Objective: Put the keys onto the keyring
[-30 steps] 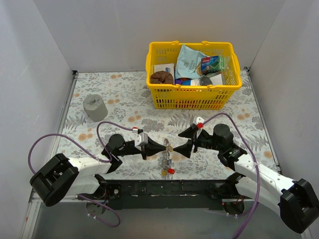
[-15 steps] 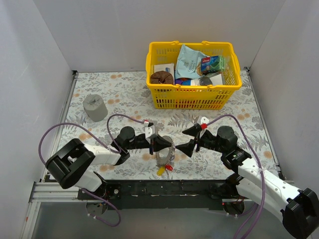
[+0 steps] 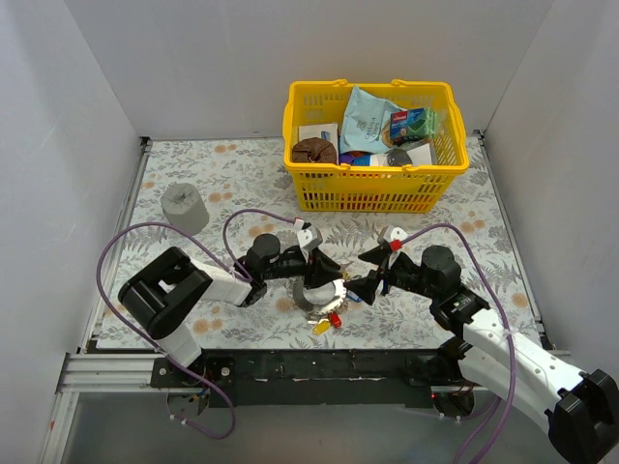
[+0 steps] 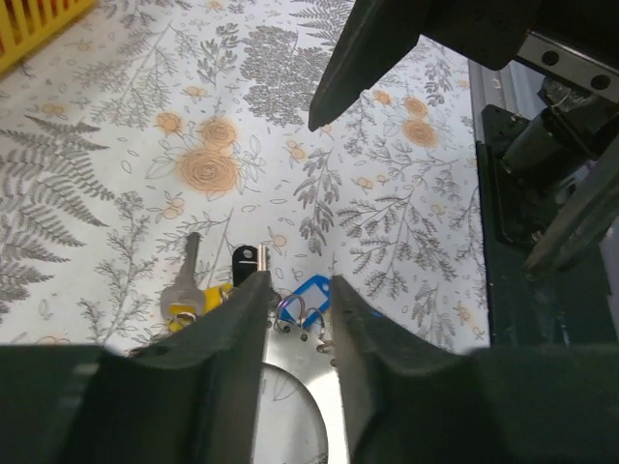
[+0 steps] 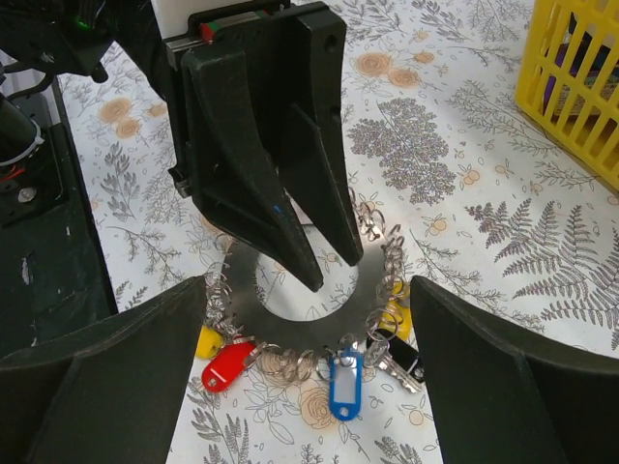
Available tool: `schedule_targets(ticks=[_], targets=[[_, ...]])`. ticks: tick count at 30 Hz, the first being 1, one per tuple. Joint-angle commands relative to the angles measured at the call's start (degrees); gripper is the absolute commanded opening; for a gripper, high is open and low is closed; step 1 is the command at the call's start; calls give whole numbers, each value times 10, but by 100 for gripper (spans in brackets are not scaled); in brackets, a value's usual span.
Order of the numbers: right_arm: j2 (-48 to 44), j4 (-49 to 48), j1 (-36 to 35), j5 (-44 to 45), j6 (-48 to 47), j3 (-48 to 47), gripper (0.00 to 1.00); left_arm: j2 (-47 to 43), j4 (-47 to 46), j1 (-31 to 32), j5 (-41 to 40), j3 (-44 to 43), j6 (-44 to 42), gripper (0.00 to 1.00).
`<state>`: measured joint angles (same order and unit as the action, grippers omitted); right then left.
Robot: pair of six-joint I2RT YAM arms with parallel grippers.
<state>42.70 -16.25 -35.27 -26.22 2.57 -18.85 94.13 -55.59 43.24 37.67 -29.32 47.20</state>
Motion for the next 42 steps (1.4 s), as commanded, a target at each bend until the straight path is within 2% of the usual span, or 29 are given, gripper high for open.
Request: schedule_targets(ticks=[1,4,5,9,13,17,20,26,31,35,40,42], targets=[[-11,-2,2,10,-11,0,93,-25,-5,0,-49,1,13,42],[-14,-2,2,11,-11,-1,93,-57,-5,0,-73,21,5,61],[-14,-2,2,12,-11,-2,93,-66,-1,0,-86,25,2,98],[-8,-4,2,13,-8,-5,93,-109,27,0,-109,37,-25,98],[-3,-4,3,14,-7,-8,93,-157,111,0,-102,25,-73,98],[-2,-4,3,20,-7,-8,93,-197,152,0,-107,30,-96,98],[-2,0,3,26,-7,-13,93,-225,206,0,-172,27,-77,98],[-7,6,4,35,-7,-11,93,-267,282,-1,-223,37,-85,98],[-8,9,3,44,-5,-12,93,-311,294,-1,-331,74,11,98],[-6,18,3,51,-5,-18,93,-326,322,-1,-458,93,90,98],[-8,28,3,66,-3,-18,93,-331,354,-1,-485,95,151,98],[-9,32,3,71,-1,-18,93,-338,358,-1,-524,96,172,98]])
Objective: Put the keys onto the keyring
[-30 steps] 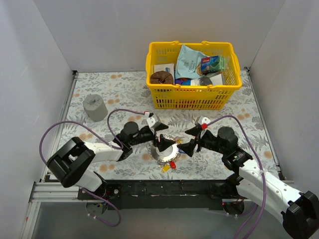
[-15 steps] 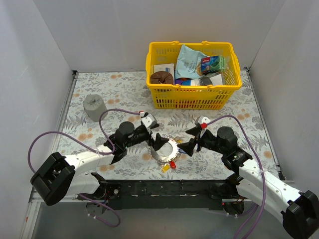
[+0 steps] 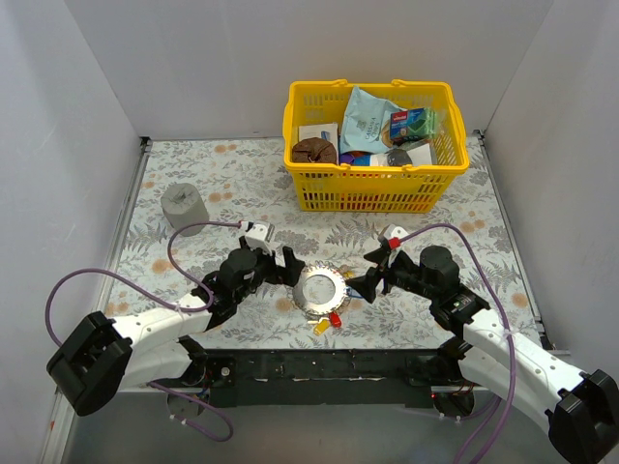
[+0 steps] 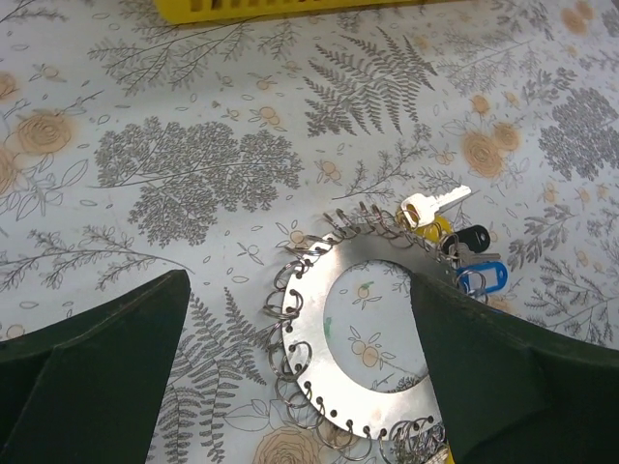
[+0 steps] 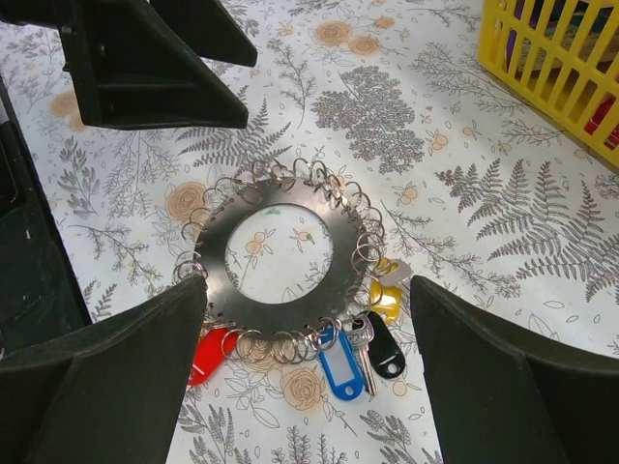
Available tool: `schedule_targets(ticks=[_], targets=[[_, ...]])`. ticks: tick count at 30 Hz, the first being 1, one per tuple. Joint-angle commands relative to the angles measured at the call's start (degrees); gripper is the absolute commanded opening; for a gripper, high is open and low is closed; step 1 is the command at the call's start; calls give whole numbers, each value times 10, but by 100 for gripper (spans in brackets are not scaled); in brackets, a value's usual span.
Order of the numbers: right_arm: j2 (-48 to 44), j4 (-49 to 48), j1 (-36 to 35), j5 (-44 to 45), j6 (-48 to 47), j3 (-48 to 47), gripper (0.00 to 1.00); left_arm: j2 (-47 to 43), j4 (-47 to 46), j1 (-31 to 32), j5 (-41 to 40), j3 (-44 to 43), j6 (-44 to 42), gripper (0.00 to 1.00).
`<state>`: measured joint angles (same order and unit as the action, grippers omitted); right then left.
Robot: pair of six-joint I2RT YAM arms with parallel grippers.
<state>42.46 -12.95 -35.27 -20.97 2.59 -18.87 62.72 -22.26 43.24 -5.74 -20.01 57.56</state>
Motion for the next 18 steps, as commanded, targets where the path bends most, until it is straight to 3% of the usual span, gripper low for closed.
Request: schedule_targets(ticks=[1,18], targets=[[-9,1,3,22,-1,-18,93,-26,33,-1,-101,1,83,98],[-54,31,3,113,10,-6,94,-8,115,-1,-197,-63,99,98]])
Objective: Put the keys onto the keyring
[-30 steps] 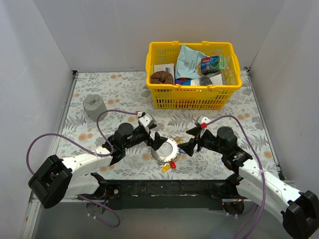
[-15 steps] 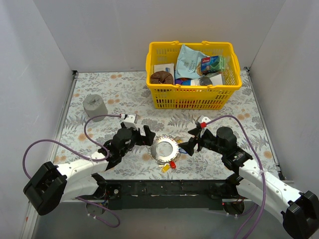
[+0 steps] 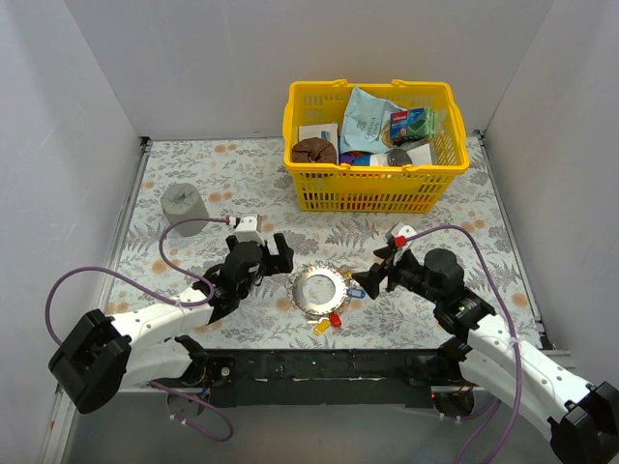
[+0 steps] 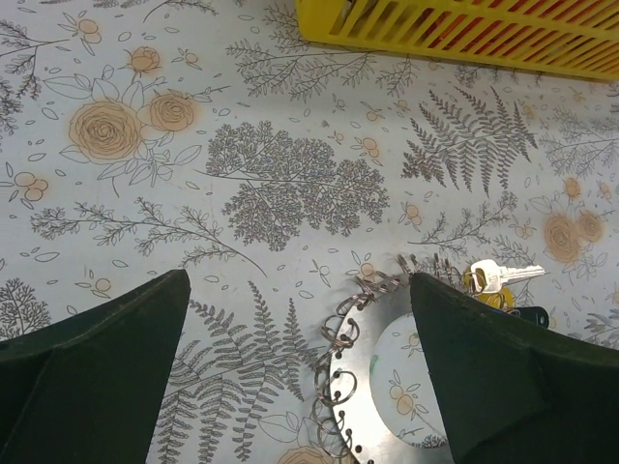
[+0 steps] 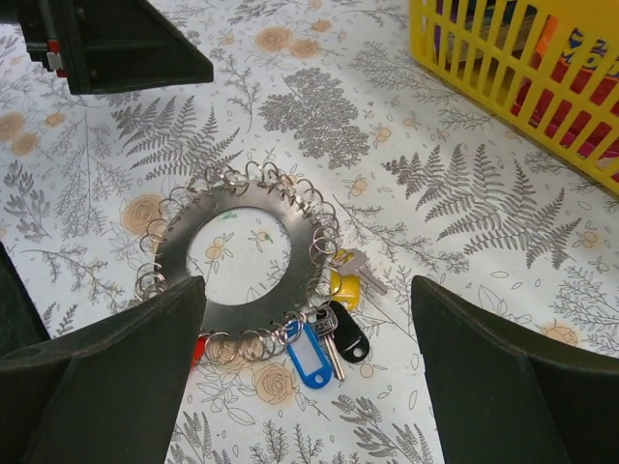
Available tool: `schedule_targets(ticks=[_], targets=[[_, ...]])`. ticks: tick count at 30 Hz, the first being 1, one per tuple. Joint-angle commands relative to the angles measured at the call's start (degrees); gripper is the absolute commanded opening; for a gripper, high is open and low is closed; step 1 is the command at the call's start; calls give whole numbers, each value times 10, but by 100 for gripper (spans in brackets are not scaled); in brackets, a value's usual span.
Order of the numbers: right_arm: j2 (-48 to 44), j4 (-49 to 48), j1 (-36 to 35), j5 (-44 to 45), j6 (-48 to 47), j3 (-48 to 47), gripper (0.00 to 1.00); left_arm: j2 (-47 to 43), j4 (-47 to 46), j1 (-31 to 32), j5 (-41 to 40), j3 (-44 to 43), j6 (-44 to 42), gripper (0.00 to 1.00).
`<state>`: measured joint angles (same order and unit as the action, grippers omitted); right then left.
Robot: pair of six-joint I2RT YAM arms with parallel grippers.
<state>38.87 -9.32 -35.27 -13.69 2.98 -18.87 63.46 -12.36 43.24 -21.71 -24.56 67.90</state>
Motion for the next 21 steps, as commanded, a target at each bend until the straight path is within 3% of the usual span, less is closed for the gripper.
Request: schedule_targets(ticks=[1,12,21], targets=[[-23,-2,3,57,9,-6,95,-25,15,-1,-38,-15,-13,98],[-69,-12,3,217,54,18,98,-130,4,-1,-94,16,-29,98],[-177,-52,3,374,46,81,98,-174,12,-1,-132,25,-28,98]])
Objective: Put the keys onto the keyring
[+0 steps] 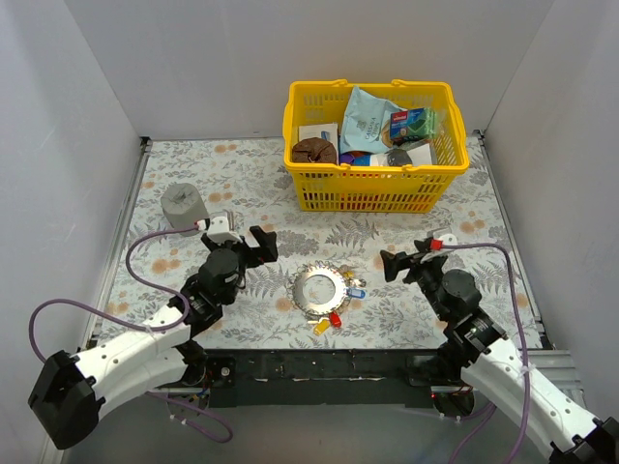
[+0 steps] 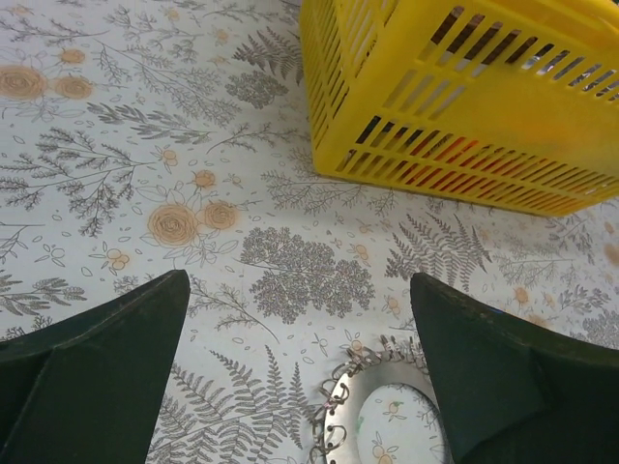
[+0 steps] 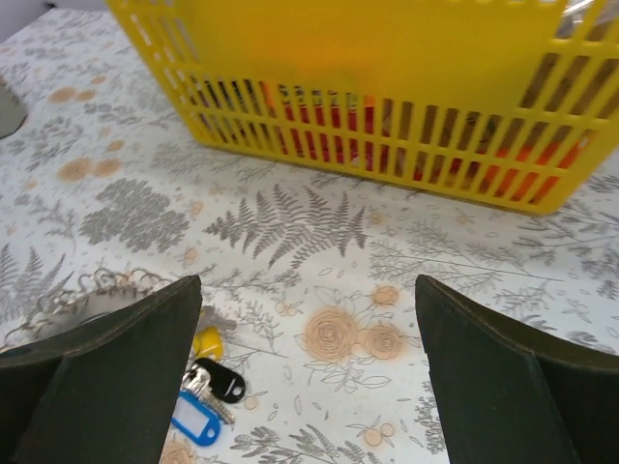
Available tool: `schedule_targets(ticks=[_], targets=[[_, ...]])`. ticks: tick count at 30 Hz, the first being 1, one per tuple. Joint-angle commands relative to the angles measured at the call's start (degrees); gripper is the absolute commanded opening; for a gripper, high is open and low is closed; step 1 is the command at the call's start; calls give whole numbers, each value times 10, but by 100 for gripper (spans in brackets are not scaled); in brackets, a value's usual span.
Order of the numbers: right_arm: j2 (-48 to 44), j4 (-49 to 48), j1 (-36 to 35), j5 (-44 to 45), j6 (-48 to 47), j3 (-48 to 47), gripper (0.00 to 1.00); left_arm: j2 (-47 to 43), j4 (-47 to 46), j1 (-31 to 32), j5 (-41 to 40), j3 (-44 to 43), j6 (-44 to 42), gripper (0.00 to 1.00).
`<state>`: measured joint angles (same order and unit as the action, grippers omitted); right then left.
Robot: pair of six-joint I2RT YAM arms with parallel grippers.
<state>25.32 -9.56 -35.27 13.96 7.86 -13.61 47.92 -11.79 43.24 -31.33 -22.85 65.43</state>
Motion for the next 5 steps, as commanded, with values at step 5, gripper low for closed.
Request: schedule_targets(ticks=[5], targets=[[-135,-100,3,242,-96,96,98,-8,9,-1,-75,0,7,98]])
